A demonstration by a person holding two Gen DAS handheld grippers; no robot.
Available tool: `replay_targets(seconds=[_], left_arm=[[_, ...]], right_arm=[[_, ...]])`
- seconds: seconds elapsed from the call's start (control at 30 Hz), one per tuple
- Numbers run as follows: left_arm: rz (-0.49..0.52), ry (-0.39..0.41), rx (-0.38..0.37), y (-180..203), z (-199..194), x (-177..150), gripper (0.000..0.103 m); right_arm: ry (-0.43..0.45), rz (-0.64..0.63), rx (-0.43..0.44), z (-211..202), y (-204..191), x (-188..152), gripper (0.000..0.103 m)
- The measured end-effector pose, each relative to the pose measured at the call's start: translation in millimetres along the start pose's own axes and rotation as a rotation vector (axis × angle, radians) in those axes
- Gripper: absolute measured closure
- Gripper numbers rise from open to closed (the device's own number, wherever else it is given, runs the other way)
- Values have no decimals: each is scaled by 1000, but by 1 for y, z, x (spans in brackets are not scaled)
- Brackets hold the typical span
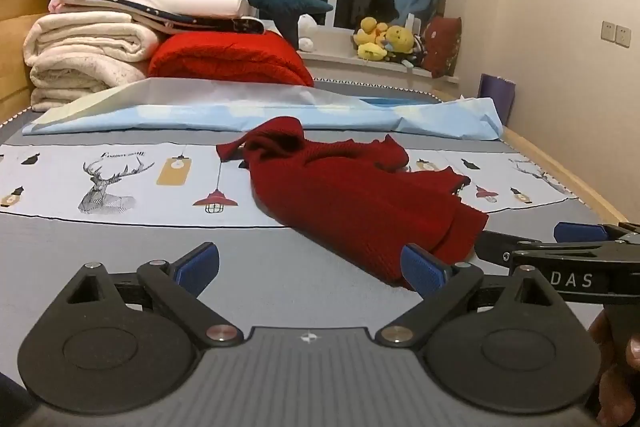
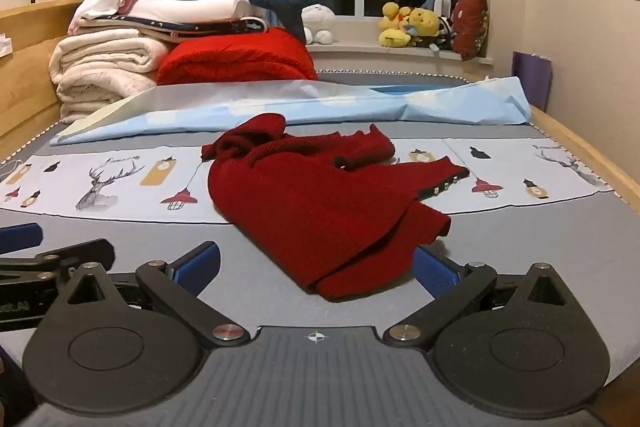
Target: Fold small clothes
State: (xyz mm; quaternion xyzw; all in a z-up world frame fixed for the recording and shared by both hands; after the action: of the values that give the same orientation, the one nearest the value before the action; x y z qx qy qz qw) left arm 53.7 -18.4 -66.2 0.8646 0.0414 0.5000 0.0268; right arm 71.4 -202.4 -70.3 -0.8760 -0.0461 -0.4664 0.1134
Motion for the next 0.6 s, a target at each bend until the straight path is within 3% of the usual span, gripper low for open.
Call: replay_targets(seconds=[0.6], left_arm=[[-9,-12,-1,4,8,-6,4]], right_arm=[[-30,-12,1,8,-8,-5,8]])
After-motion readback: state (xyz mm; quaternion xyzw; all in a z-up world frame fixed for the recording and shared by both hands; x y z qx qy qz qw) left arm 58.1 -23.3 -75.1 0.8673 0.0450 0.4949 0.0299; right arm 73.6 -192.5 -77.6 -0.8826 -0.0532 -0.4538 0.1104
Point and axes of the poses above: each gripper's, at about its wrist camera, not at the fingertips, and z roughly the way its jaws point, y to its right, x to its top, the point moved 5 cm from there along z, roughly the way its jaws point
